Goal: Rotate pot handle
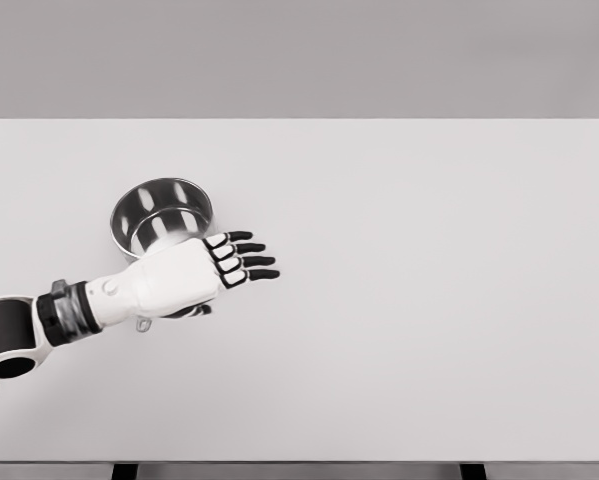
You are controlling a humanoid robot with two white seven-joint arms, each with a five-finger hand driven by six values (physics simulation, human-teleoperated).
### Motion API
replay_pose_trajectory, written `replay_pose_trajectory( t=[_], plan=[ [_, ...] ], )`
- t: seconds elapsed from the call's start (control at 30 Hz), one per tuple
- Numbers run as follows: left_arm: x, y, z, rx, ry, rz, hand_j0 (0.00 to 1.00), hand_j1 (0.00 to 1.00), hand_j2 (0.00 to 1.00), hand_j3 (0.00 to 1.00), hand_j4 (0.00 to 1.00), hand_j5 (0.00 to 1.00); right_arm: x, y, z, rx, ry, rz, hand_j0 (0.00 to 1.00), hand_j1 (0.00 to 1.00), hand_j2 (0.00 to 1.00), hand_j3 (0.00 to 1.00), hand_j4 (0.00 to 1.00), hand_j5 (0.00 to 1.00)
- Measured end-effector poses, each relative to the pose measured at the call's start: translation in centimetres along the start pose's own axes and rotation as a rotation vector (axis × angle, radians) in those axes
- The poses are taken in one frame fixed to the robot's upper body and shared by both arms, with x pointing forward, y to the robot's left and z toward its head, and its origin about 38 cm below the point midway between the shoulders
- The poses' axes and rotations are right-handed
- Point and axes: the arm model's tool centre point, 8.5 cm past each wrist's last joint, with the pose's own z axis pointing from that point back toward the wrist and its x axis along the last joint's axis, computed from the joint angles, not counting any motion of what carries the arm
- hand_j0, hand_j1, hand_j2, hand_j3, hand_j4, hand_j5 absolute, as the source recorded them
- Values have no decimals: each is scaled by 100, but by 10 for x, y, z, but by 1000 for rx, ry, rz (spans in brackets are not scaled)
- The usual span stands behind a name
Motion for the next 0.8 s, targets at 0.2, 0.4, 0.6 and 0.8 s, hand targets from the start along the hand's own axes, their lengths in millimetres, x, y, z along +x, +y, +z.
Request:
replay_pose_trajectory(
  t=[0.2, 0.4, 0.6, 0.8],
  plan=[
    [-5, -7, 15, -20, 38, 9, 100, 100, 100, 100, 100, 100, 0, 0, 0, 0, 0, 0, 100, 100, 100, 100, 100, 100],
    [-19, 1, 30, -10, 93, -10, 100, 100, 100, 100, 100, 100, 0, 0, 0, 0, 0, 0, 100, 100, 100, 100, 100, 100],
    [-24, 4, 38, -13, 114, -19, 100, 100, 100, 100, 100, 100, -1, 0, 0, 0, 2, 0, 100, 100, 100, 100, 100, 100],
    [-34, 6, 48, -16, 155, -27, 100, 100, 100, 100, 100, 100, -1, 0, 0, 0, 2, 0, 100, 100, 100, 100, 100, 100]
  ],
)
